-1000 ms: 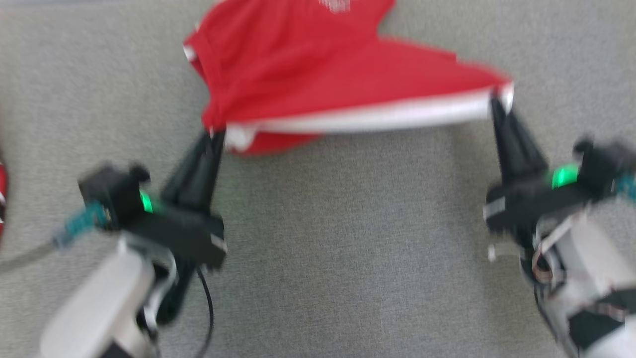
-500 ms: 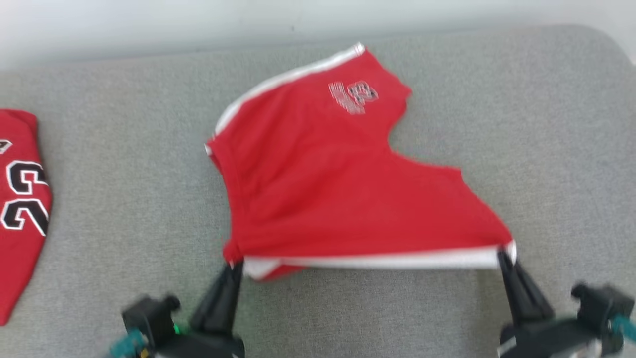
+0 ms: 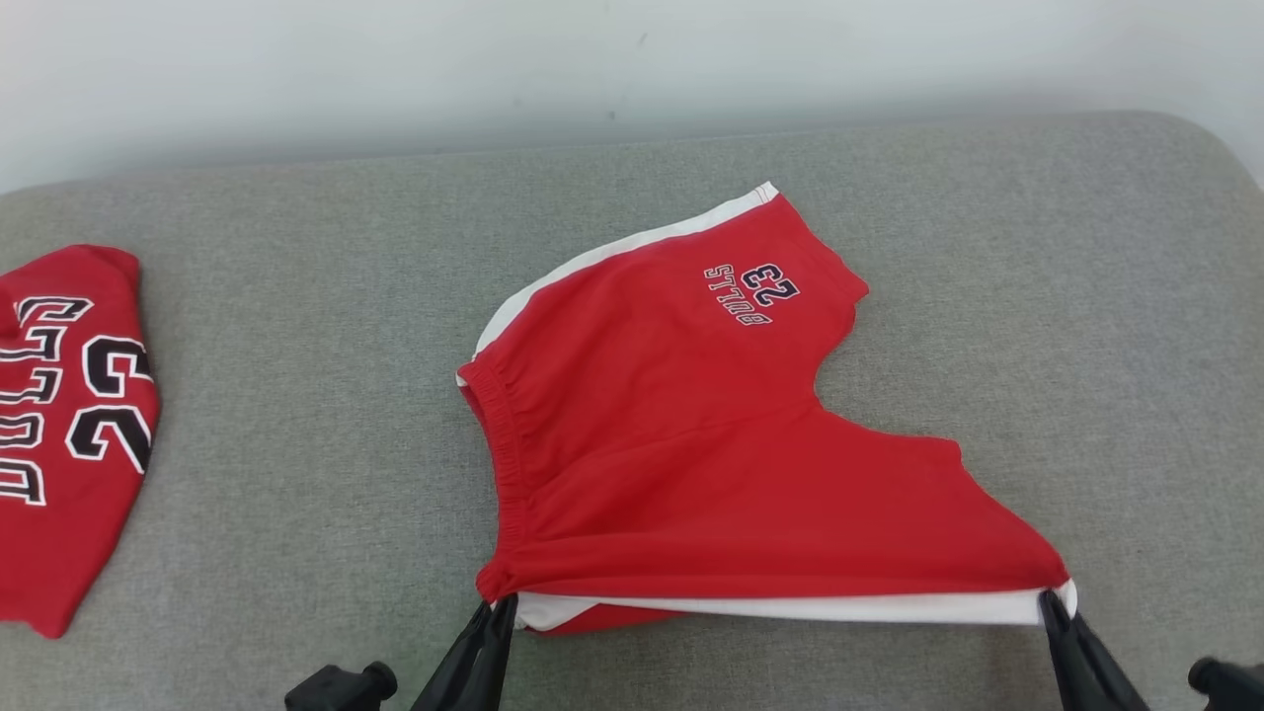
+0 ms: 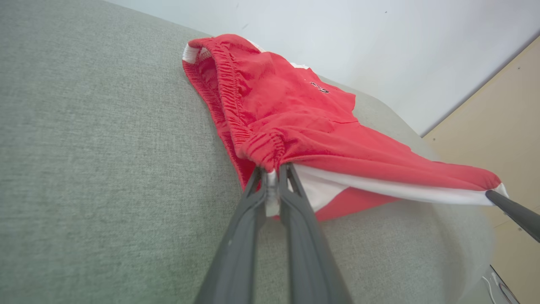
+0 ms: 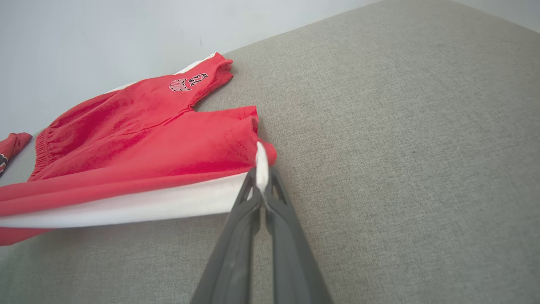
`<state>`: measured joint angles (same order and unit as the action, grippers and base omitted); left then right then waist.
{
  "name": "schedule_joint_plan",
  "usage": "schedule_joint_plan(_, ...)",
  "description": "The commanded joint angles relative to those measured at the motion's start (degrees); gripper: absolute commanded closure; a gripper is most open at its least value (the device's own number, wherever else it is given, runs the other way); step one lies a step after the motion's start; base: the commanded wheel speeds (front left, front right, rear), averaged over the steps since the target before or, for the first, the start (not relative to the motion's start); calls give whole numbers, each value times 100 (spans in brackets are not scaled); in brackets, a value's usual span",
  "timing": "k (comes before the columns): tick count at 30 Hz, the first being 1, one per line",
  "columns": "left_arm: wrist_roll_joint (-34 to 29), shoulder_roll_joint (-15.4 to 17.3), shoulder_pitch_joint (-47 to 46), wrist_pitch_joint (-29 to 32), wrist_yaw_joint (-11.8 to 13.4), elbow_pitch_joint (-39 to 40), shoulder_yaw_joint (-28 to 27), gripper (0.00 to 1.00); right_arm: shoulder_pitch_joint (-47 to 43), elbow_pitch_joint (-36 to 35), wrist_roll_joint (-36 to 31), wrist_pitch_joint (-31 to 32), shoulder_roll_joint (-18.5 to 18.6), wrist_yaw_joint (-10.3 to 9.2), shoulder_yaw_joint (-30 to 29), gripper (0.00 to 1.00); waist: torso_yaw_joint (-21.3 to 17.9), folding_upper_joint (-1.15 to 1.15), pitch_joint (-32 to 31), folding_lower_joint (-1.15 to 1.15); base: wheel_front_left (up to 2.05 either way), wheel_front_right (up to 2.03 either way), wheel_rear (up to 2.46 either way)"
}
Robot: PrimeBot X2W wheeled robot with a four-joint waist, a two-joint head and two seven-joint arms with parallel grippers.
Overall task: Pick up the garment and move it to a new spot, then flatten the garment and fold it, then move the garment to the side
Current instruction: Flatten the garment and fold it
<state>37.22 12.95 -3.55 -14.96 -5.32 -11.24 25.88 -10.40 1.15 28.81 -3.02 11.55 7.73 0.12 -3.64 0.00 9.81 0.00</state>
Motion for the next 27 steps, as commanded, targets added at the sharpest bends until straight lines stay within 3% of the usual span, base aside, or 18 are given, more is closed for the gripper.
schedule_joint_plan(1,-113,2,-61,-34,-12,-16,-76,100,141,-27,-37,17,73,-43,-94,100,35,0,-11,0,0,0,0)
schedule_joint_plan(14,-324,-121,-1158,-18,-168,-196,198,100,2029,461,46,338,533,-33,198,100,371,0,236,0,0,0,0)
schedule_joint_plan(20,-332,-100,-1973,54,-211,-504,341,100,3453,1320,16,422,663,-33,432,100,543,0,582,0,0,0,0)
schedule_joint_plan(27,-194,-190,-2979,58,-212,-990,550,100,5130,2868,-35,351,729,-33,694,100,786,0,1045,0,0,0,0)
